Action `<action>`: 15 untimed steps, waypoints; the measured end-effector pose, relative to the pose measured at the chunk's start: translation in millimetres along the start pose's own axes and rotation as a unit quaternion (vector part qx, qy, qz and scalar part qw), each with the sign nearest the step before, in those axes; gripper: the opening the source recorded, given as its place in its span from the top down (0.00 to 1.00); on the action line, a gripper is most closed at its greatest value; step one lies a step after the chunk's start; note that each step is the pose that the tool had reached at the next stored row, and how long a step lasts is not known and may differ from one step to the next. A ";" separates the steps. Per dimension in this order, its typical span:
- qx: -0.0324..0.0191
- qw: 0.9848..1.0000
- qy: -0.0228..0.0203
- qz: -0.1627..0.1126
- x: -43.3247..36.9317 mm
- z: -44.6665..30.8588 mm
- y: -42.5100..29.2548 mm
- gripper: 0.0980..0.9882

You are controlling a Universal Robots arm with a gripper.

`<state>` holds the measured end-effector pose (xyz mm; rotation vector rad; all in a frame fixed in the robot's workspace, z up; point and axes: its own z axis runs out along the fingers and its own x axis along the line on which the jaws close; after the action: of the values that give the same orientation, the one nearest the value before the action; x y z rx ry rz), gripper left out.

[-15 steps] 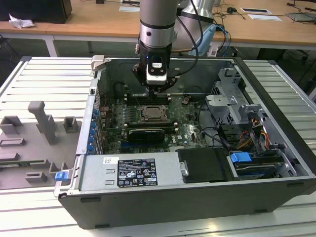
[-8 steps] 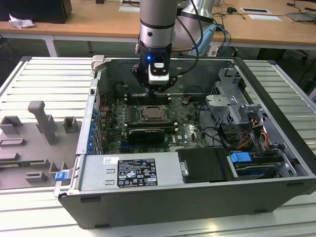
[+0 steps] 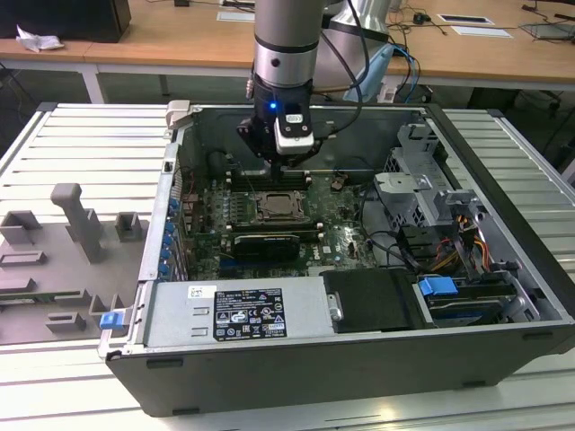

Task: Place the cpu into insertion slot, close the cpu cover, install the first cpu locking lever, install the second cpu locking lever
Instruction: 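Install the first cpu locking lever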

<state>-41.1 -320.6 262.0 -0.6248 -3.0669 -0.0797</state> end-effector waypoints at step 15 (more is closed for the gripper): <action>0.001 0.998 0.003 -0.056 1.7 0.1 -0.7 0.99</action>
<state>-43.0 -320.6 262.0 -0.4528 -3.0943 -0.0787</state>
